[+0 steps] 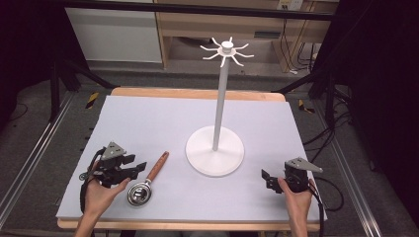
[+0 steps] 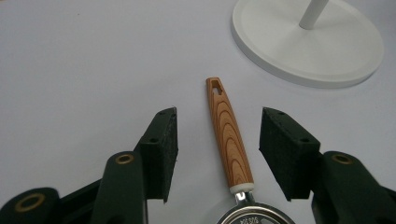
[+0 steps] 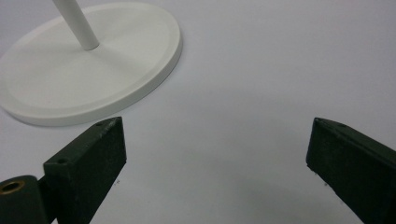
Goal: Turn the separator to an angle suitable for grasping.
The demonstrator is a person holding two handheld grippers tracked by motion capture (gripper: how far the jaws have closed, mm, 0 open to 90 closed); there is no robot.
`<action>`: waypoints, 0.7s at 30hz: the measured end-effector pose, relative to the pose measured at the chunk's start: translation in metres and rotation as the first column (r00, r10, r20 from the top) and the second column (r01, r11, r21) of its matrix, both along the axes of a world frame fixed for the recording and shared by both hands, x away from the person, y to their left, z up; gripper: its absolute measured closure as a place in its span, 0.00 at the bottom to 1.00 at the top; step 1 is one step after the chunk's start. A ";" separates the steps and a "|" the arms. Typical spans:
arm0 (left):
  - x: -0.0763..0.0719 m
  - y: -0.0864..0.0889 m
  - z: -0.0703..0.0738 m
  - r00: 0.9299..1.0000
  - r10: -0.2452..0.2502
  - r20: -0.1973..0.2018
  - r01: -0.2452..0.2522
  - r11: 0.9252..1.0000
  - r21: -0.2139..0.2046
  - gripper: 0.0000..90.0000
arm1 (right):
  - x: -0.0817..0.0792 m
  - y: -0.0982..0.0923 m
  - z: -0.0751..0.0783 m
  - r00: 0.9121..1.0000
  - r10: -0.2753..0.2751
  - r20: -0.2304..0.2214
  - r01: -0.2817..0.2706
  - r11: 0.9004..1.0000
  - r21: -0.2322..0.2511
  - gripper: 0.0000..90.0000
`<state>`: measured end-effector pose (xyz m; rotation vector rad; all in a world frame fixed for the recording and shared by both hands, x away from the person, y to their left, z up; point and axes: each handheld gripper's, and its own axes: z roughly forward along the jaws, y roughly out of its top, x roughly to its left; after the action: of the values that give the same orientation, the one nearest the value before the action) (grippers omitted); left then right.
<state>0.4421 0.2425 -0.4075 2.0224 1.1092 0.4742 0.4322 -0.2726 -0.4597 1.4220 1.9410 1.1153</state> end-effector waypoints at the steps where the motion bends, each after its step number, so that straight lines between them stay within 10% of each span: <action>1: 0.001 -0.002 0.000 1.000 -0.002 -0.006 0.002 1.000 0.008 0.52 | 0.000 0.000 0.000 1.000 -0.001 -0.002 0.001 1.000 0.001 0.06; 21: 0.024 -0.030 -0.022 0.994 -0.025 -0.109 0.035 0.995 0.091 0.61 | 0.001 0.000 -0.001 1.000 0.010 -0.015 -0.010 1.000 -0.007 0.06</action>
<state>0.4665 0.2127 -0.4297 2.1641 1.1382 0.4122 0.4337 -0.2726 -0.4611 1.4223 1.9622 1.1041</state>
